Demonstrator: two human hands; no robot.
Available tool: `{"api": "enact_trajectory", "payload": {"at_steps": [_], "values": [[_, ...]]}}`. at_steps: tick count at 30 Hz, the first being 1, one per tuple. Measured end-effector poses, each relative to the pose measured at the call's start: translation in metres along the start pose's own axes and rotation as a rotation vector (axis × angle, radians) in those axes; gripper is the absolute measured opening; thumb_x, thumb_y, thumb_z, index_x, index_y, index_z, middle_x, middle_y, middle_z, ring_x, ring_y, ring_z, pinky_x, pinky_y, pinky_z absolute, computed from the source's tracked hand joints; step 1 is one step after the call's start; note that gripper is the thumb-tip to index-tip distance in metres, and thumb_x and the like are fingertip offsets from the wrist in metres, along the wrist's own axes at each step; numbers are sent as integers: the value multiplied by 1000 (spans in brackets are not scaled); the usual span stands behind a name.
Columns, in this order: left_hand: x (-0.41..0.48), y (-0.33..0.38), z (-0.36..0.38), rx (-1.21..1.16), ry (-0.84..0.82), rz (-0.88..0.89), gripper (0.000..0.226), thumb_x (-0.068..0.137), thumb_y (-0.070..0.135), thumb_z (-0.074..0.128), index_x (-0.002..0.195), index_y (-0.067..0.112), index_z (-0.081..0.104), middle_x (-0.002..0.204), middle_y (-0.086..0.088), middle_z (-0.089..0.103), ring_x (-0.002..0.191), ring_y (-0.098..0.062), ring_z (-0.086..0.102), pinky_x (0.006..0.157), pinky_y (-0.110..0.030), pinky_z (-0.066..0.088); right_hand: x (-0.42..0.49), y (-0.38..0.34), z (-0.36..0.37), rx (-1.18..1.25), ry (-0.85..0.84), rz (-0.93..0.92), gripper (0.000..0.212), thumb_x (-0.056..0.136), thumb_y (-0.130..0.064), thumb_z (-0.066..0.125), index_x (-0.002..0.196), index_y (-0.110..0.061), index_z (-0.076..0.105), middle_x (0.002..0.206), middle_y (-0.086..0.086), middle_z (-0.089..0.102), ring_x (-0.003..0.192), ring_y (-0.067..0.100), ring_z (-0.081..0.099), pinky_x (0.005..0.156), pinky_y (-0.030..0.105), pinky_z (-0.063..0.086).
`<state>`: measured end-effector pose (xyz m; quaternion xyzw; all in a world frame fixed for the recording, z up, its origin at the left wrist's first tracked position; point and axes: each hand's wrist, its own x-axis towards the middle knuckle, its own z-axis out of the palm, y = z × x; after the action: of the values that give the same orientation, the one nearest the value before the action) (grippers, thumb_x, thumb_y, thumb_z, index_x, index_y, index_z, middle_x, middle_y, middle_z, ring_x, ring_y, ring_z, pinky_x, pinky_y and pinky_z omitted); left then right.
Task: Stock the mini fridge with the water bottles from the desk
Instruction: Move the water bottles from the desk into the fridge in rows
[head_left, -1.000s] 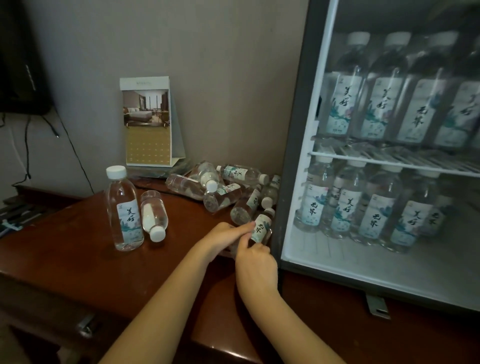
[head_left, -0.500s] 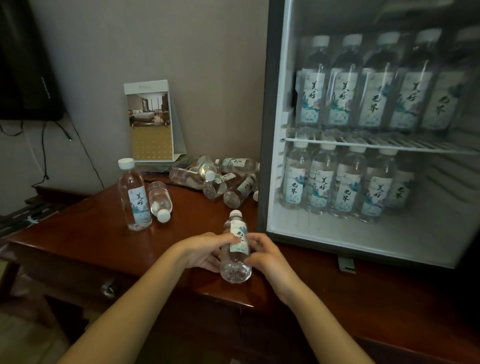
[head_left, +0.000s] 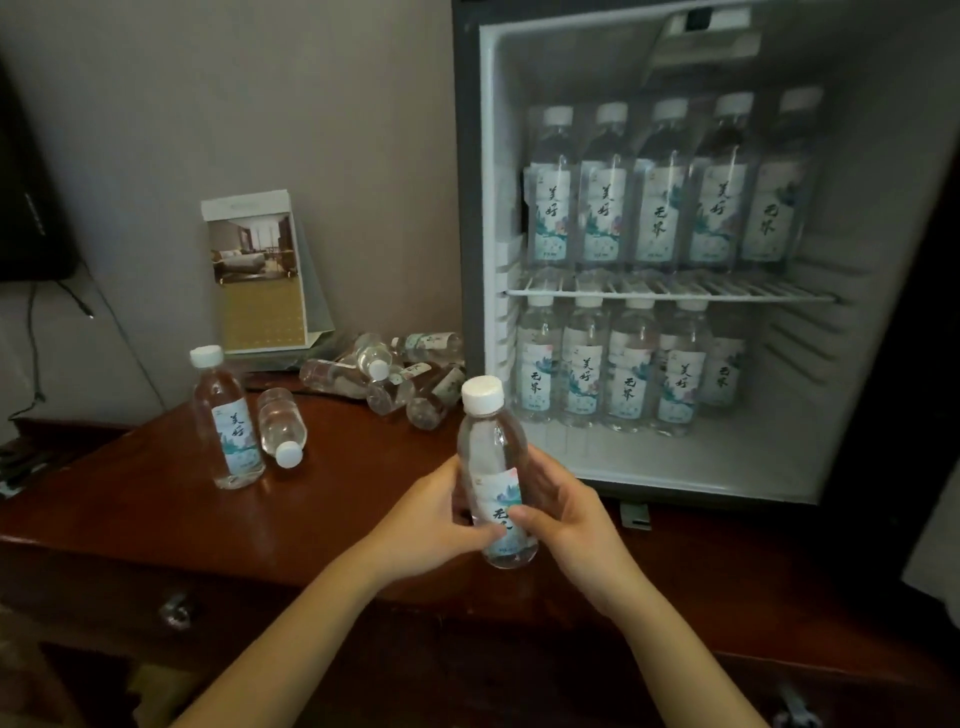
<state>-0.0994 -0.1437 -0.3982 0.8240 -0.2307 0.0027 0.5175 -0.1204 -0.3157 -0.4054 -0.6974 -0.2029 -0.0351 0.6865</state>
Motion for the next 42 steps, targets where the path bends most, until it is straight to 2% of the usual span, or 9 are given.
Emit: {"api": "enact_trajectory", "payload": {"at_steps": [8, 12, 16, 23, 28, 32, 35, 38, 42], "values": [[81, 36, 88, 22, 17, 174, 70, 74, 40, 69, 133, 37, 33, 129, 13, 54, 120, -4, 50, 100, -40, 45, -8, 2, -81, -118, 468, -79, 48, 88, -8, 58, 115, -46, 44, 114, -23, 57, 102, -12, 57, 88, 17, 49], [121, 55, 136, 22, -42, 216, 67, 83, 27, 67, 136, 36, 26, 133, 7, 50, 119, -10, 50, 98, -39, 47, -10, 10, -120, -98, 716, -57, 46, 91, -6, 54, 135, -20, 48, 126, -4, 59, 114, 7, 57, 100, 29, 46], [147, 64, 175, -61, -77, 225, 63, 85, 21, 65, 136, 32, 29, 132, 6, 51, 118, -9, 52, 98, -35, 47, -10, 11, -149, -163, 842, -74, 48, 95, -8, 48, 141, -16, 36, 127, -16, 43, 119, 0, 43, 80, -5, 37], [176, 61, 201, -152, -7, 227, 66, 87, 19, 64, 141, 21, 26, 130, 17, 43, 116, 3, 46, 92, -6, 38, 11, 17, -183, -234, 852, -46, 47, 98, -11, 43, 142, -25, 34, 123, -15, 44, 114, -2, 42, 93, 17, 36], [192, 55, 214, -35, 175, 216, 59, 84, 24, 67, 136, 15, 41, 131, 4, 55, 119, -9, 52, 100, -28, 44, 19, 28, -187, -369, 865, -17, 54, 95, 7, 37, 142, -19, 35, 126, -10, 46, 118, -2, 39, 89, 2, 30], [196, 55, 220, 54, 327, 219, 34, 83, 25, 68, 115, 13, 63, 104, -1, 70, 96, -10, 64, 81, -19, 49, 28, 38, -191, -379, 888, -5, 59, 92, 7, 43, 143, -21, 36, 132, 1, 55, 119, 10, 52, 101, 26, 43], [199, 60, 223, 152, 392, 271, 13, 83, 21, 68, 88, 9, 69, 77, -3, 69, 71, -11, 62, 63, -16, 42, 36, 40, -199, -415, 881, 45, 53, 96, -5, 43, 144, -24, 34, 119, -3, 61, 99, 6, 58, 82, 14, 45], [208, 58, 226, 205, 434, 237, 23, 84, 10, 63, 63, 5, 58, 61, -5, 57, 59, -14, 51, 55, -24, 33, 45, 41, -207, -461, 881, 109, 53, 96, -12, 46, 144, -29, 32, 121, 2, 63, 100, 9, 58, 80, 18, 43], [217, 56, 229, 208, 426, 257, 15, 85, 5, 55, 75, 1, 65, 75, -14, 66, 71, -22, 60, 64, -29, 45, 53, 38, -211, -485, 848, 176, 55, 95, -23, 49, 145, -36, 29, 118, 2, 65, 96, 11, 59, 66, 14, 42]]}}
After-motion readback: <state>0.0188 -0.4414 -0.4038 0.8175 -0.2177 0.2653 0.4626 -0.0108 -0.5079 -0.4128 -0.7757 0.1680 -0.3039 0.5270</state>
